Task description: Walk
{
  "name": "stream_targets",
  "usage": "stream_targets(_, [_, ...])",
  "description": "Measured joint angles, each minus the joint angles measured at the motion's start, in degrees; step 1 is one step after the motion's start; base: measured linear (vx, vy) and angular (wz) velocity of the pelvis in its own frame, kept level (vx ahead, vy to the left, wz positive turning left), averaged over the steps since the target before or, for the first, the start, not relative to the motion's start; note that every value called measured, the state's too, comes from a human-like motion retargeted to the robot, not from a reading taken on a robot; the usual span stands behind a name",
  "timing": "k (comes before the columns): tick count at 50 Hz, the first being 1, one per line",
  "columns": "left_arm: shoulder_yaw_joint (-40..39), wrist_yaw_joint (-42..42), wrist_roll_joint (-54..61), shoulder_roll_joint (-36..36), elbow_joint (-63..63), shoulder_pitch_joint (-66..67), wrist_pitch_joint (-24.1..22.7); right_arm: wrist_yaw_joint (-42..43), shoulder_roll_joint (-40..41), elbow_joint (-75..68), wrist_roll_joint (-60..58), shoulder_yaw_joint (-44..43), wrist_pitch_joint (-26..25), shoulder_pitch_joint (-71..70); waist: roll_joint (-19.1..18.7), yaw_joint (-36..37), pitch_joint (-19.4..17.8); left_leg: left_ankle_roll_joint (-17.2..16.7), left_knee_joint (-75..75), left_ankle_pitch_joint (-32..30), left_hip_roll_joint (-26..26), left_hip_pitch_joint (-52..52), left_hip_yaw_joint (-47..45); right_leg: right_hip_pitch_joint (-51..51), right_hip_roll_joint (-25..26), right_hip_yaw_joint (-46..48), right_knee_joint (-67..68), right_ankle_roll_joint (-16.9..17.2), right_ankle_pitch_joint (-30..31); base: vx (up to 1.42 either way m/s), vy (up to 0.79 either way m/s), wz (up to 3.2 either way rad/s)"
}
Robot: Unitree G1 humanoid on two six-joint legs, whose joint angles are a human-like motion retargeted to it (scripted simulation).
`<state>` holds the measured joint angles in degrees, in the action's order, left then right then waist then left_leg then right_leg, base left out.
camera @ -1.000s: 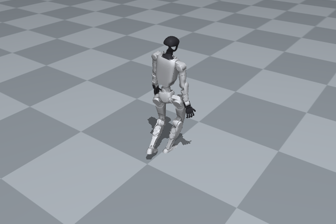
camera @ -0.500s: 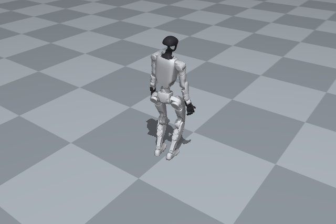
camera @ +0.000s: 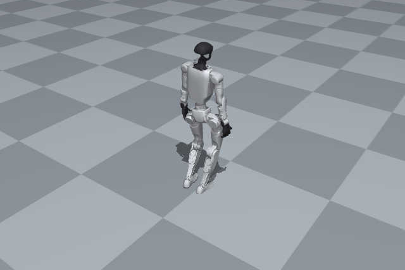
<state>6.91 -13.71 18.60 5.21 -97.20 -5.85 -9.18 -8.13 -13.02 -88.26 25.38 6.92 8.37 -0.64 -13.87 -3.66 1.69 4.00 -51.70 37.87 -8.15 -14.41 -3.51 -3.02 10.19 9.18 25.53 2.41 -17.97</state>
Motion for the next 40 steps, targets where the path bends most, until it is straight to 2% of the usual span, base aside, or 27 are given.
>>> stream_targets(4, [0.23, -0.28, -2.31, 0.39, 0.53, -0.06, 0.13, -0.78, -0.25, 0.41, -2.12, 0.44, -0.30, -0.15, 1.63, 0.23, 0.75, 0.54, 3.52, -0.65, 1.82, 0.99, -0.71, -0.26, -1.60, 0.13, -0.81, 0.09, -0.42, 0.04, 0.01, -0.01])
stream_targets(10, [-0.06, 0.12, -4.89, 1.14, 1.27, 0.35, 0.05, -1.09, -0.05, 0.87, -4.61, 0.57, -0.33, -0.01, 1.47, 0.85, -1.53, 0.27, -1.43, 1.82, -0.07, 0.30, -0.42, -1.63, -0.88, 1.24, 4.79, -0.55, -3.25, -0.01, 0.00, -0.04])
stream_targets(12, [-0.77, 0.29, -6.21, 1.91, 1.33, -0.66, 0.25, -1.16, -0.28, 0.84, -5.75, -0.01, -0.47, -1.21, 2.67, 1.15, -0.35, 0.69, 1.69, 0.85, 1.41, -0.04, -0.58, -0.67, -1.40, 0.87, -0.51, -0.51, -1.81, 0.04, 0.00, -0.02])
stream_targets(16, [-1.03, 0.89, -7.79, 2.31, 1.91, 0.13, 0.08, -0.72, -0.54, 1.51, -7.09, -0.16, -0.12, -1.07, 1.90, 1.55, -2.11, 0.29, -2.57, 2.12, -0.46, -0.85, 0.03, -1.32, -0.24, 1.25, 2.85, -0.87, -3.00, -0.02, 0.00, -0.03])
stream_targets(19, [-1.51, 1.49, -9.82, 2.82, 2.51, -0.33, 0.08, -0.08, -1.16, 1.97, -8.59, -0.74, 0.07, -2.04, 2.28, 2.14, -1.22, 0.54, -1.44, 1.64, 0.02, -2.12, 0.21, -0.12, 0.16, 0.79, -3.05, -0.87, -1.02, 0.04, 0.00, -0.05])
stream_targets(25, [-1.66, 2.98, -11.41, 3.05, 3.64, 0.51, -0.46, 1.33, -1.94, 2.52, -10.98, -0.26, 0.59, -2.30, 0.54, 3.45, -3.17, -0.06, -7.09, 2.99, -2.67, -4.19, 1.36, -1.13, 2.07, 1.49, 0.18, -1.16, -2.06, -0.01, 0.01, -0.03])
stream_targets(27, [-1.94, 3.50, -11.79, 3.17, 4.13, 0.08, -0.51, 1.73, -2.45, 2.47, -12.18, -0.30, 0.58, -3.42, 1.35, 3.94, -1.28, 0.39, -4.77, 2.17, -1.10, -5.91, 1.35, -0.33, 1.51, 1.23, -6.37, -0.98, 0.27, 0.07, 0.04, 0.05])
stream_targets(33, [-1.69, 5.35, -11.83, 4.37, 5.74, 1.47, -1.30, 2.52, -2.18, 3.35, -14.50, 1.63, 0.81, -3.24, -0.93, 5.48, -3.02, -0.15, -9.04, 4.25, -3.50, -7.60, 2.57, -2.31, 2.55, 3.29, -0.80, -1.29, -2.17, 0.02, 0.07, 0.06])
stream_targets(38, [-1.93, 7.36, -11.92, 5.45, 6.78, 1.66, -1.65, 4.12, -2.45, 4.40, -16.16, 2.93, 1.15, -2.48, -0.50, 6.28, -3.62, 0.40, -10.80, 5.92, -2.26, -8.08, 2.30, -5.91, -0.66, 6.63, 8.91, -1.68, -7.20, 0.11, 0.11, 0.21])
stream_targets(40, [-1.85, 7.58, -12.60, 5.31, 6.93, 1.67, -1.35, 4.89, -2.86, 5.21, -16.47, 2.84, 1.30, -2.11, 1.23, 5.87, -3.99, 1.16, -9.87, 6.53, 0.38, -6.87, 0.90, -9.71, -6.57, 11.23, 19.52, -3.18, -9.78, 0.21, 0.12, 0.18])
